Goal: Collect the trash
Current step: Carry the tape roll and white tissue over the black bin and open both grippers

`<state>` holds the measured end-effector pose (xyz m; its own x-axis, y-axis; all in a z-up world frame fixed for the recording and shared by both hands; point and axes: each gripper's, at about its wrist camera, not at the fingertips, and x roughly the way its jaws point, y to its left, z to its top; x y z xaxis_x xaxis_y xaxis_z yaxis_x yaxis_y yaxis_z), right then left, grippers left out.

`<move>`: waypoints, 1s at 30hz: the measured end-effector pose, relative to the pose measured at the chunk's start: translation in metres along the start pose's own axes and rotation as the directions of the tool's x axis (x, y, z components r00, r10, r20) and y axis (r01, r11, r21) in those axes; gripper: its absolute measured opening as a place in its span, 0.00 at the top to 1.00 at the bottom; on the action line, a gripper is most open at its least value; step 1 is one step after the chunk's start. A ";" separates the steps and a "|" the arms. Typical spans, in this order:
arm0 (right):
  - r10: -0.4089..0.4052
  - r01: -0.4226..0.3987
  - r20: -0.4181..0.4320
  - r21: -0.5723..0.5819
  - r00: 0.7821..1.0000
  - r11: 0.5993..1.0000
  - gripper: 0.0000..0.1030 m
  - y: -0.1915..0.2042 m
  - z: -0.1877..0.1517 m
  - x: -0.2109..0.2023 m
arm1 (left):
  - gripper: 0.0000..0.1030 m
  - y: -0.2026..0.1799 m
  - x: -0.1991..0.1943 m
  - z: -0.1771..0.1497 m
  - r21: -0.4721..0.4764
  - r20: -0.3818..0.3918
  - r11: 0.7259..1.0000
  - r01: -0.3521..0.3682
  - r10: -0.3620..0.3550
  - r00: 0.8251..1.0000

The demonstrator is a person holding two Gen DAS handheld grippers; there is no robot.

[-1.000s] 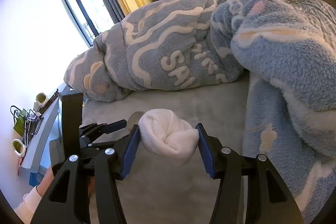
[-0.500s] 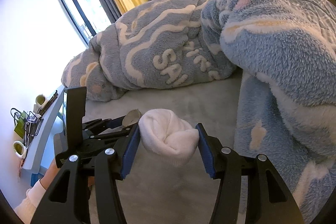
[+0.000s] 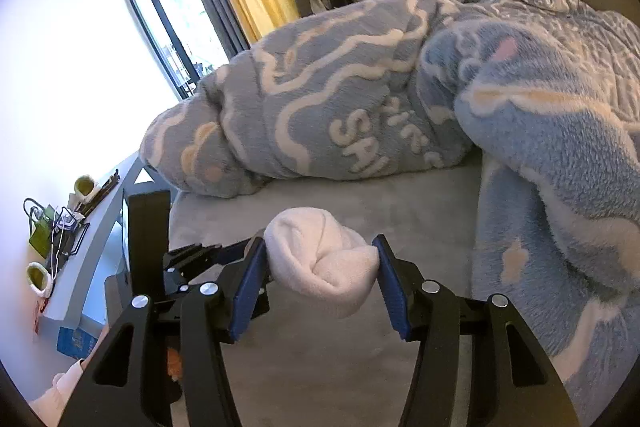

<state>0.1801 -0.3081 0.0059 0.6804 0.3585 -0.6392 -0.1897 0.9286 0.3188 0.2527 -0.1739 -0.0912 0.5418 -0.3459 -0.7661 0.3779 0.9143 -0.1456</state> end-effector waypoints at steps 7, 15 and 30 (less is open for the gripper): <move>-0.005 0.004 -0.012 -0.020 1.000 1.000 0.47 0.029 -0.019 -0.001 | 0.50 0.017 -0.039 -0.025 -0.024 0.012 1.000 -0.014 0.014 1.000; -0.008 0.007 -0.016 -0.046 1.000 0.999 0.47 0.061 -0.043 -0.010 | 0.50 0.035 -0.079 -0.054 -0.069 0.032 0.997 -0.036 0.039 0.999; 0.027 -0.030 -0.020 -0.115 0.999 0.993 0.47 0.138 -0.066 -0.012 | 0.50 0.055 -0.147 -0.111 -0.138 0.040 0.986 -0.090 0.096 0.995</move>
<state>0.0990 -0.1782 0.0111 0.6604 0.3857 -0.6443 -0.2897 0.9225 0.2552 0.1107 -0.0494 -0.0563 0.6053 -0.2645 -0.7508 0.2205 0.9620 -0.1611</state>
